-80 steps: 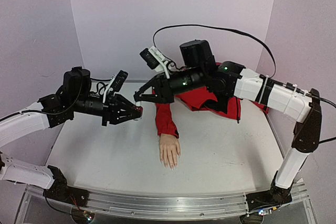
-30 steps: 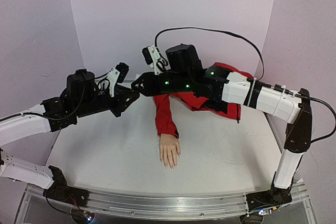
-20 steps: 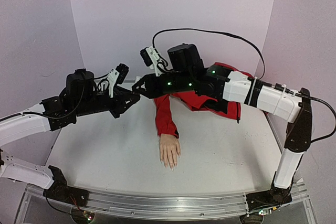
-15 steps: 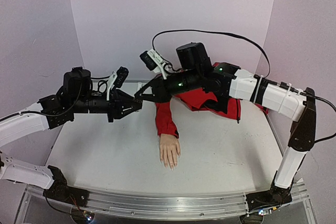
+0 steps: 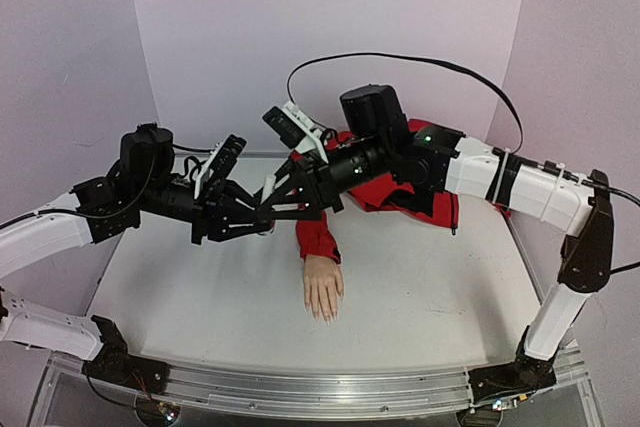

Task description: Paint the nails

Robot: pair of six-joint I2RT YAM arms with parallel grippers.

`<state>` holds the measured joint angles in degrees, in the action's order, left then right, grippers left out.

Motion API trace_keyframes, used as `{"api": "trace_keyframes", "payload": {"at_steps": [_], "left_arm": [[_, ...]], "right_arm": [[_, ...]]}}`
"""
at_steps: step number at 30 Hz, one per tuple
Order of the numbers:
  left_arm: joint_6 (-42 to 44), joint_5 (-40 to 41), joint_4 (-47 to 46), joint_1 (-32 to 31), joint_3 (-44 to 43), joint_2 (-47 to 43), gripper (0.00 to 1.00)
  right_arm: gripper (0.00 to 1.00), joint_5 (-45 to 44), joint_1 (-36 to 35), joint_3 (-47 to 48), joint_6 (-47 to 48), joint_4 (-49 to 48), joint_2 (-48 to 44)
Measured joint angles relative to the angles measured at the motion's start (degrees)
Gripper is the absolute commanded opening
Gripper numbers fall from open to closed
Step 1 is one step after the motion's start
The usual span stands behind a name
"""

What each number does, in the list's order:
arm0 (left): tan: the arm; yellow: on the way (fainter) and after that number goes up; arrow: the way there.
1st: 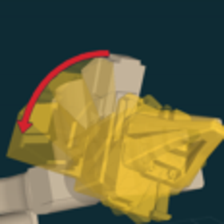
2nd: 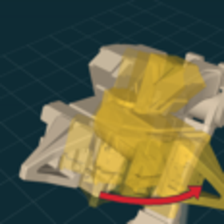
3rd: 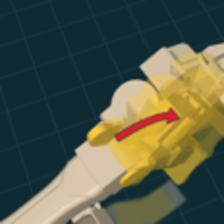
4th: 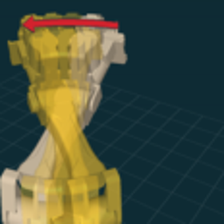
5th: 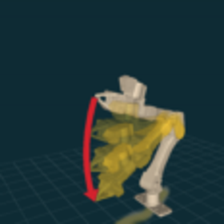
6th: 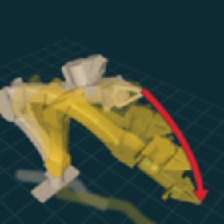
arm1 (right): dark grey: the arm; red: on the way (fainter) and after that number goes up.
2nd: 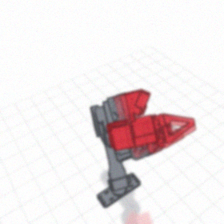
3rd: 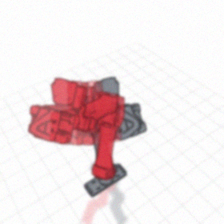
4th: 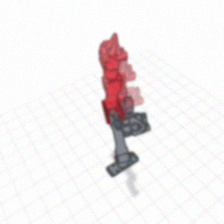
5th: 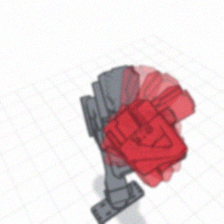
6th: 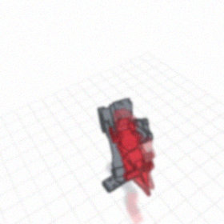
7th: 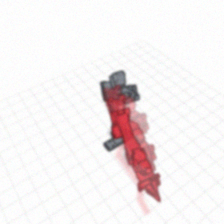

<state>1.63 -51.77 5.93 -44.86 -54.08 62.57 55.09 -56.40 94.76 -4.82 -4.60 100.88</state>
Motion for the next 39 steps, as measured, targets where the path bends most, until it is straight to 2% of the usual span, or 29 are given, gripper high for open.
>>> {"api": "trace_keyframes", "payload": {"at_steps": [3,5,9,13,18,27,32,39], "left_arm": [[0.44,7.13,0.63,0.15,0.46,-0.02,0.0],[1.4,12.68,0.63,-0.13,0.46,-0.02,0.0],[3.45,22.97,1.38,-0.55,0.48,-0.04,0.0],[5.6,28.72,1.9,-0.63,0.55,-0.04,0.0],[7.65,32.83,3.76,-1.18,0.55,0.28,0.0],[10.21,37.09,8.48,-2.32,0.48,2.49,0.0],[10.54,37.51,8.59,-2.71,0.46,2.56,0.0],[10.58,37.59,8.61,-3.19,0.42,2.89,0.0]], "right_arm": [[0.89,-7.91,-1.29,-1.38,-0.87,0.04,-1.95],[0.93,-14.69,-1.9,-1.7,-1.92,0.74,-2.89],[0.94,-29.09,-2.67,-1.38,-5.9,4.07,-3.34],[0.88,-36.68,-2.47,0.22,-11.13,8.07,-3.15],[0.78,-41.0,-2.36,6.36,-15.34,11.93,-0.7],[0.52,-42.53,-2.27,15.87,-17.46,20.57,7.72],[0.48,-42.21,-2.29,17.57,-17.7,23.93,9.62],[0.25,-40.74,-2.29,19.12,-17.49,24.92,9.81]]}}
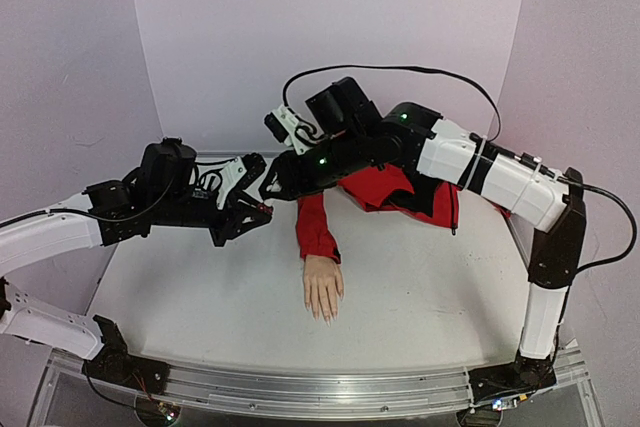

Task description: Paint the nails

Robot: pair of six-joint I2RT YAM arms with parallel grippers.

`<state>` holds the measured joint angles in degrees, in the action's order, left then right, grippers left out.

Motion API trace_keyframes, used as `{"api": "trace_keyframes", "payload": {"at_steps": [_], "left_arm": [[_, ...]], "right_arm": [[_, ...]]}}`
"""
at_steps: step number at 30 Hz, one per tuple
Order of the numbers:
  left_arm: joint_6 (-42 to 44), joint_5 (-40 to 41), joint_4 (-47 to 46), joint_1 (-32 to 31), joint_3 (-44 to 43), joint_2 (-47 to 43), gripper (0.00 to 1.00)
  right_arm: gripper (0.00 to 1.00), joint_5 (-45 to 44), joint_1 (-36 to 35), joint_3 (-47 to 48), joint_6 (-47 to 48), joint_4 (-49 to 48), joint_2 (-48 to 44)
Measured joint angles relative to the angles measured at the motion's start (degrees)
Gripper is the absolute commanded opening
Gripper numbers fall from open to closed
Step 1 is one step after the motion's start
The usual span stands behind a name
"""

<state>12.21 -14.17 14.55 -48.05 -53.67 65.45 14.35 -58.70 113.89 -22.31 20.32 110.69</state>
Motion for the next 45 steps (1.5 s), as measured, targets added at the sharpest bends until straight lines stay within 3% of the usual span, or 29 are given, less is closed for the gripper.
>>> {"api": "trace_keyframes", "payload": {"at_steps": [7,14,28,33,38,45], "left_arm": [[0.02,0.09,0.02,-0.02,0.0,0.0,0.0],[0.02,0.44,0.09,-0.02,0.0,0.0,0.0],[0.02,0.42,0.52,-0.02,0.0,0.0,0.0],[0.0,0.42,0.52,-0.02,0.0,-0.02,0.0],[0.0,0.39,0.52,-0.02,0.0,-0.02,0.0],[-0.02,0.37,0.52,-0.02,0.0,-0.02,0.0]], "right_arm": [[0.3,1.33,0.02,0.39,-0.09,0.33,0.02],[0.26,1.92,0.02,0.37,0.13,0.48,0.02],[0.4,1.49,0.04,0.28,0.5,0.72,0.02],[0.37,1.25,0.07,-0.37,0.63,0.79,0.02],[0.27,1.25,0.17,-0.68,0.9,0.76,0.02],[0.28,1.44,0.17,-0.7,1.07,0.74,0.15]]}}
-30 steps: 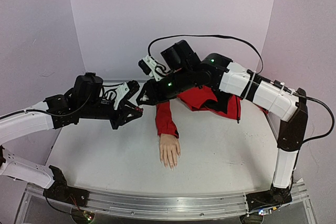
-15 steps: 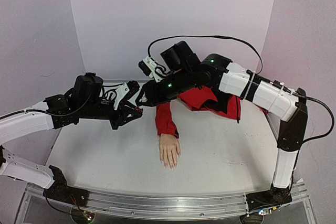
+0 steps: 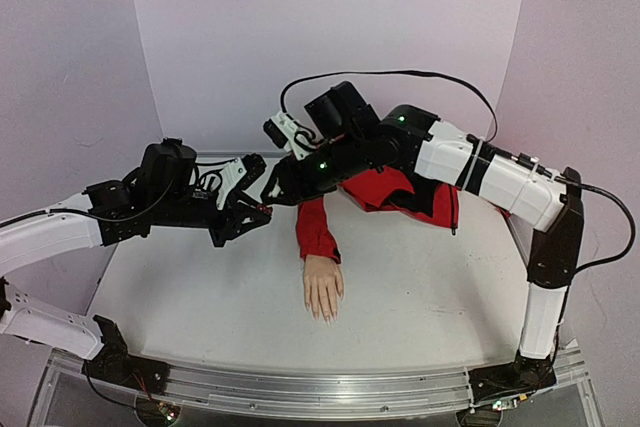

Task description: Paint the nails

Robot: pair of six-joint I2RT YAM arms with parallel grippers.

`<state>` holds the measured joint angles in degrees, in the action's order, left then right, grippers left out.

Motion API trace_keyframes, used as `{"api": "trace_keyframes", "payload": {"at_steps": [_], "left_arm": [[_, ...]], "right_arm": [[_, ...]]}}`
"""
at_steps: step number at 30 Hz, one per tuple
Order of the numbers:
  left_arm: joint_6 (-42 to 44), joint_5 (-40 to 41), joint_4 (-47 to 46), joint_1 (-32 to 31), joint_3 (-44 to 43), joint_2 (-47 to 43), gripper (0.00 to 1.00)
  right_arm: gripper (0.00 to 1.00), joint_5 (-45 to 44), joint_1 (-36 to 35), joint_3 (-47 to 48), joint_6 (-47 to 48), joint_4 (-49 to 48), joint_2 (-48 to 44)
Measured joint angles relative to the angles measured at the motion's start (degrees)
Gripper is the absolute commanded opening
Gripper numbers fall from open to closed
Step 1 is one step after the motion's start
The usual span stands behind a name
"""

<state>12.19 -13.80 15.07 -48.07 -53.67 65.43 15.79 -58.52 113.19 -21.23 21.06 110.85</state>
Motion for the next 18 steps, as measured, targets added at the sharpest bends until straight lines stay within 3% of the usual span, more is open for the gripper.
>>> {"api": "trace_keyframes", "payload": {"at_steps": [5,9,18], "left_arm": [[-0.02,0.07,0.24,0.0,0.0,0.0,0.0],[-0.02,0.02,0.72,0.0,0.0,0.0,0.0],[0.26,-0.85,1.49,0.0,0.0,0.0,0.0]], "right_arm": [[0.1,0.5,0.0,0.0,0.28,-0.13,0.72],[0.01,0.2,0.0,0.0,0.68,-0.04,0.72],[0.0,1.84,0.13,-1.14,2.97,-0.61,0.46]]}}
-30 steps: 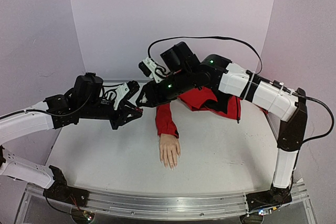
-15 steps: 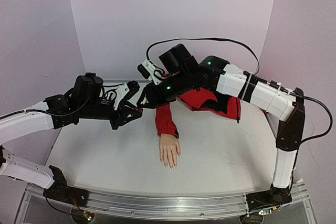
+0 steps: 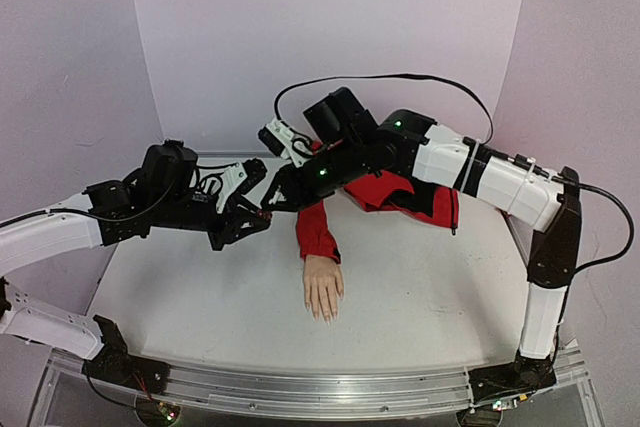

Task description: Paint the nails

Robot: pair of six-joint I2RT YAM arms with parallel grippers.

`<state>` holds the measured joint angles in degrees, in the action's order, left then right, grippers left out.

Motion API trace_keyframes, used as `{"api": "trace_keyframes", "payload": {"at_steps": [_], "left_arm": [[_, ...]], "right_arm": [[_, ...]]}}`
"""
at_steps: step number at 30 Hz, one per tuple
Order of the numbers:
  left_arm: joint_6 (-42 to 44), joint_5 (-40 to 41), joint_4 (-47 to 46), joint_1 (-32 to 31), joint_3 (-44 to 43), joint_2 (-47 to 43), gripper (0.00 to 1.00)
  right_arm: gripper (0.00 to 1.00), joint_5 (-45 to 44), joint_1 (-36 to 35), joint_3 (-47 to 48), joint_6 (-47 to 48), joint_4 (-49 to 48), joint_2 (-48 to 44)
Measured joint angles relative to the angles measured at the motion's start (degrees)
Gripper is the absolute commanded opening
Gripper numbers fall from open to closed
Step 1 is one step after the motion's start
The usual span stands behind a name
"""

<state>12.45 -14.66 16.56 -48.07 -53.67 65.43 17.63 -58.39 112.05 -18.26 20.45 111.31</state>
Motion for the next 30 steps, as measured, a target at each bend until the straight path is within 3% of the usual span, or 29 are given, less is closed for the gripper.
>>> {"api": "trace_keyframes", "payload": {"at_steps": [16,23,24,30], "left_arm": [[2.84,-18.43,5.05,0.0,0.0,-0.09,0.0],[2.99,-27.69,8.31,0.42,-2.58,2.08,0.0],[3.02,-28.72,8.57,0.52,-3.08,2.54,0.0],[3.08,-29.38,8.94,0.66,-3.76,3.3,0.0]], "right_arm": [[0.0,18.47,0.83,-11.85,21.94,-3.52,-6.01],[0.0,22.51,0.7,-13.88,29.68,-3.69,-8.02],[0.03,22.88,0.7,-13.97,30.36,-3.67,-8.24],[0.7,20.44,0.7,-14.34,29.73,-3.45,-8.55]]}}
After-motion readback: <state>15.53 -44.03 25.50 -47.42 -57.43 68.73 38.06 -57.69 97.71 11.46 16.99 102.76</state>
